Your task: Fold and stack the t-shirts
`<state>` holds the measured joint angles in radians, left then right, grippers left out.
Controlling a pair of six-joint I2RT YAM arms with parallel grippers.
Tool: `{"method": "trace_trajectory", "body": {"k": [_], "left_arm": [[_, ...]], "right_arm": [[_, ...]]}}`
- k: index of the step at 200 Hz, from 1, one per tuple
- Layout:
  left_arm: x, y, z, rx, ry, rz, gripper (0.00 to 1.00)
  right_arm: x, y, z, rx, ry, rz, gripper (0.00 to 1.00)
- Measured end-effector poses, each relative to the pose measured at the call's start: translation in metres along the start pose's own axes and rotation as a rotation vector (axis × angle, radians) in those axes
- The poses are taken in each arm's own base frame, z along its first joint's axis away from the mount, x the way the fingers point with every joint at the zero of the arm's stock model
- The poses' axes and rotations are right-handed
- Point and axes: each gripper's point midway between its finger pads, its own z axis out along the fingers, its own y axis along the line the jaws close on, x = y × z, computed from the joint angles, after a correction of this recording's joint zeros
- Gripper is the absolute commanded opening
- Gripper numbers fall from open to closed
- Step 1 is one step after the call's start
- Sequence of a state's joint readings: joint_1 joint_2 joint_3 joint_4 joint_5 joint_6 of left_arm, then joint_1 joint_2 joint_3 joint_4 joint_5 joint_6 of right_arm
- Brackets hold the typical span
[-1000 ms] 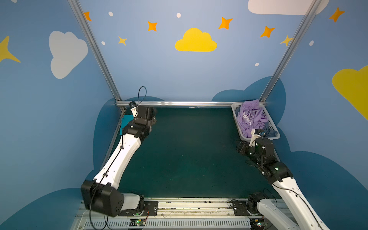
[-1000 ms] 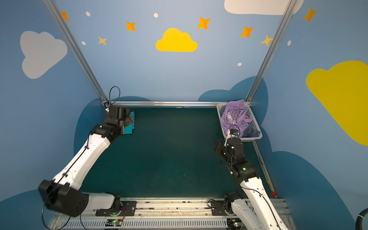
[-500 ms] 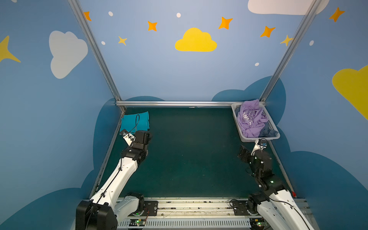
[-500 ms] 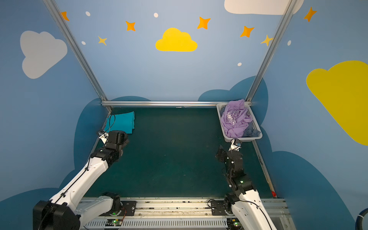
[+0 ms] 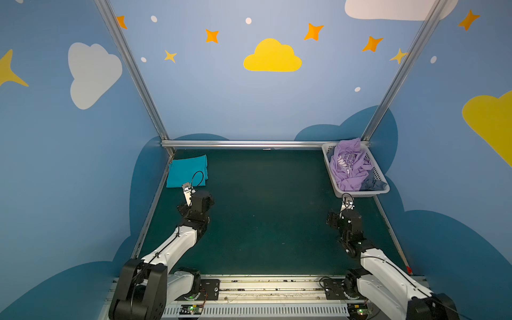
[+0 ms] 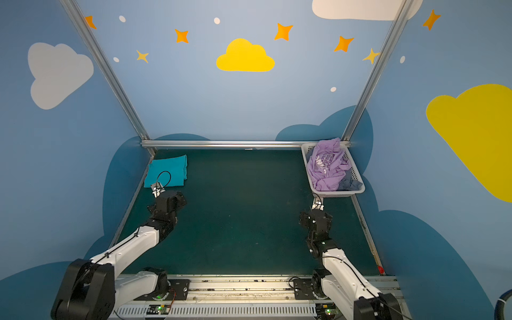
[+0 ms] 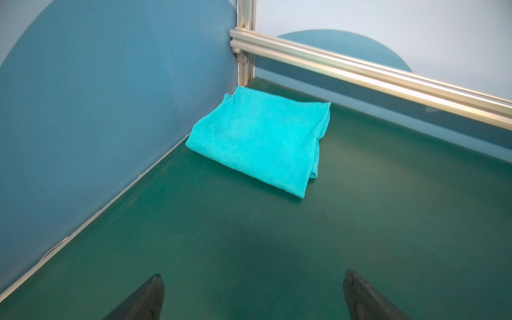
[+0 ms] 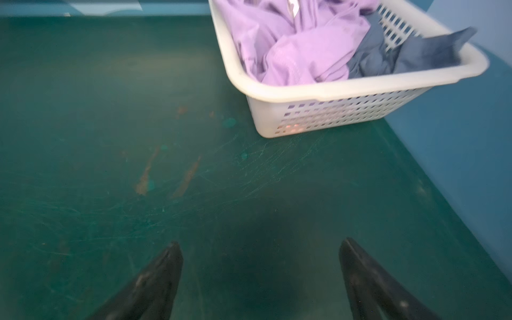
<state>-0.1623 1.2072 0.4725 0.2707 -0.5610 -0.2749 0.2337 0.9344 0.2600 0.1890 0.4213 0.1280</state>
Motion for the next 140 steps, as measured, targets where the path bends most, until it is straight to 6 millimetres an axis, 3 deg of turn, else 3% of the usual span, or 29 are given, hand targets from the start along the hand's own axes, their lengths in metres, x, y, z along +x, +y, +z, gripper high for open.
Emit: {"method": "trace_trajectory", "body": {"k": [39, 71, 85, 114, 119, 140], "left_arm": [[0.03, -0.003, 0.034, -0.051, 0.083, 0.109, 1.0], [0.017, -0.015, 0.044, -0.03, 0.036, 0.152, 1.0], [0.013, -0.012, 0.046, -0.014, -0.012, 0.116, 1.0], [0.024, 0.0, 0.051, 0.024, 0.008, 0.103, 1.0], [0.025, -0.001, 0.051, 0.037, 0.01, 0.102, 1.0], [0.026, -0.008, 0.052, 0.099, 0.006, 0.091, 1.0]], "right_arm": [[-0.022, 0.016, 0.034, -0.021, 0.075, -0.094, 0.89], [-0.046, 0.03, 0.058, -0.061, 0.088, -0.109, 0.89], [-0.043, 0.029, 0.065, -0.072, 0.107, -0.096, 0.89], [-0.039, 0.018, 0.075, -0.076, 0.125, -0.038, 0.89], [-0.041, 0.016, 0.077, -0.076, 0.108, -0.023, 0.98], [-0.028, 0.004, 0.079, -0.061, 0.025, 0.03, 0.99]]}}
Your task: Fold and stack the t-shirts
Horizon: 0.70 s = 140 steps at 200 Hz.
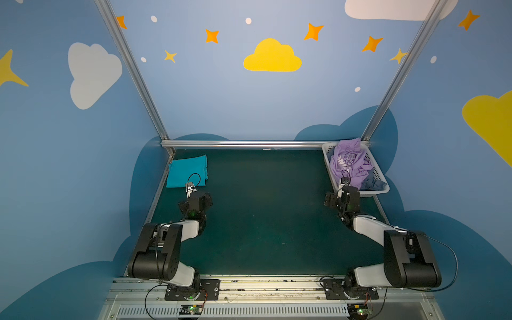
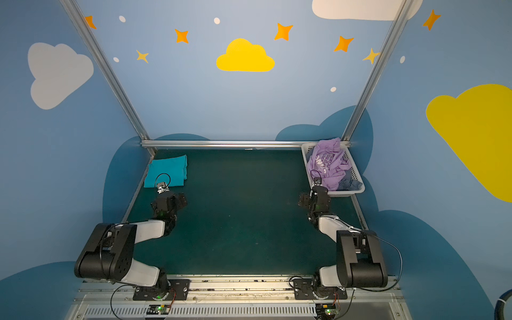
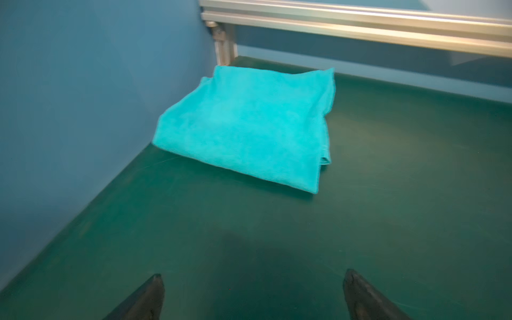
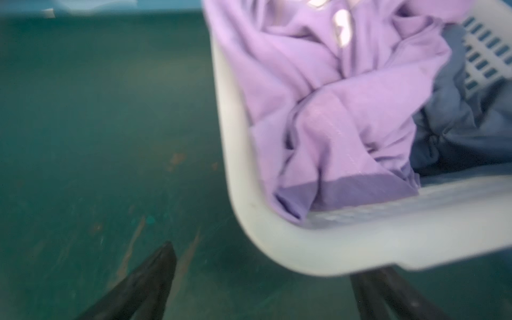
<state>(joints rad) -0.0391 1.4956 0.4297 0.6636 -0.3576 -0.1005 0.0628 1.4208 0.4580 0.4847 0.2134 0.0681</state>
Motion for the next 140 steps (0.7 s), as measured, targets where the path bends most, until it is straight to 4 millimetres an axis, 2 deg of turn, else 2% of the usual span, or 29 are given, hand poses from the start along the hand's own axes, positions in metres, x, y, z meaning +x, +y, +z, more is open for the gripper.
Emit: {"method": "trace_trajectory", "body": {"k": [14, 25, 40, 57, 66, 108, 140], "left_arm": [[0.001, -0.004, 0.002, 0.03, -0.002, -0.003, 1.0], [0.001, -0.006, 0.002, 0.047, -0.003, -0.004, 1.0], [0.0, -0.008, 0.002, 0.062, -0.007, -0.003, 1.0], [-0.002, -0.01, 0.002, 0.075, -0.013, -0.005, 1.0], [-0.002, -0.011, 0.002, 0.078, -0.014, -0.006, 1.0], [-0.003, -0.012, 0.002, 0.087, -0.019, -0.005, 1.0], [-0.003, -0.013, 0.002, 0.09, -0.019, -0.005, 1.0]], "right_arm": [[0.024, -0.004, -0.002, -0.005, 0.02, 0.011, 0.99], [0.032, -0.005, -0.002, -0.027, 0.044, 0.019, 0.99], [0.022, 0.004, 0.001, -0.113, 0.055, 0.024, 0.98], [-0.011, 0.018, 0.005, -0.191, 0.009, 0.012, 0.98], [-0.019, 0.023, 0.004, -0.217, -0.005, 0.011, 0.98], [-0.015, 0.036, 0.002, -0.273, 0.018, -0.001, 0.99], [-0.012, 0.036, 0.002, -0.278, 0.03, -0.002, 0.99]]}}
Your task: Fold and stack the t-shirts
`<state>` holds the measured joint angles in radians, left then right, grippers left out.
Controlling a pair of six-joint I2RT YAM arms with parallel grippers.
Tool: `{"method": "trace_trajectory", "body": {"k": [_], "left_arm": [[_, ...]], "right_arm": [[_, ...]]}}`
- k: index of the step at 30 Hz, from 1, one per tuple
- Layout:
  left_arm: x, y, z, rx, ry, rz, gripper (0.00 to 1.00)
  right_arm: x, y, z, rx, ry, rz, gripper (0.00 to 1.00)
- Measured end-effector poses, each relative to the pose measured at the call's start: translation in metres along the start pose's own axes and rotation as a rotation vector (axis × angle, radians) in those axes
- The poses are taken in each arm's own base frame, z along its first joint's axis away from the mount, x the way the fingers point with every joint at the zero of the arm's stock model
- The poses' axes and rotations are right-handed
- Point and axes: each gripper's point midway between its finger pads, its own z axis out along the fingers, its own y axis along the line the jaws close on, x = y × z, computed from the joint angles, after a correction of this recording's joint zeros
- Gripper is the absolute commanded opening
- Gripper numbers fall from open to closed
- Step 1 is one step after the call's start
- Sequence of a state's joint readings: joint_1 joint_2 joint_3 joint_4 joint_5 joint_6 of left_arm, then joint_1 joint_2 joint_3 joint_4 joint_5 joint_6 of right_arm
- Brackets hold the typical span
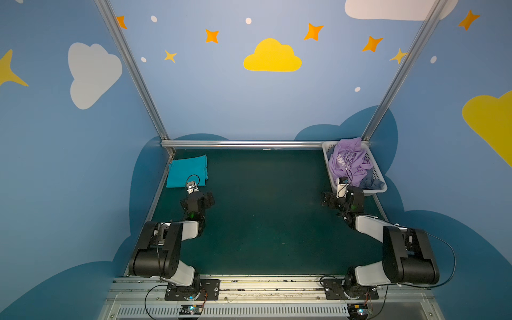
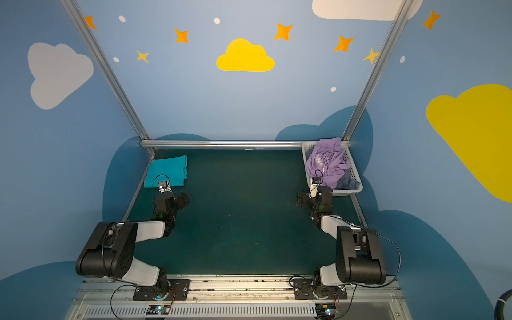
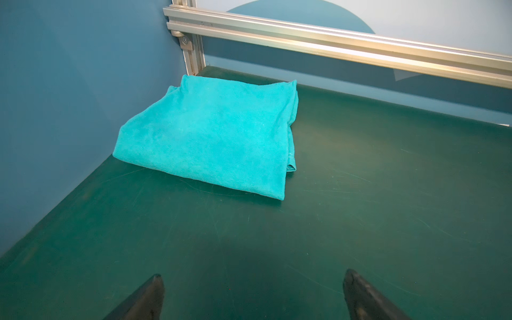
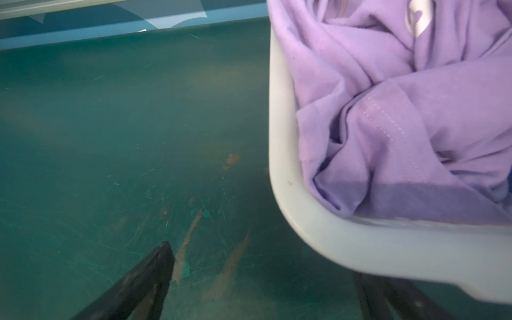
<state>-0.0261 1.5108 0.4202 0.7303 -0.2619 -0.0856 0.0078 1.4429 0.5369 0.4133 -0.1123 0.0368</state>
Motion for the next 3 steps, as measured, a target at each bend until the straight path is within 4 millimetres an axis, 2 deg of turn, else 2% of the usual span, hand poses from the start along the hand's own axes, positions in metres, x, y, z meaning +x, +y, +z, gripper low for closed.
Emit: {"method": "trace_trajectory", "body": {"k": [3], "left_arm": [[0.0, -0.0001, 0.0, 0.0, 0.0, 0.0, 1.0]], "right_arm": [[0.0019, -0.0001, 0.0, -0.003, 0.007, 0.003, 0.99]]}}
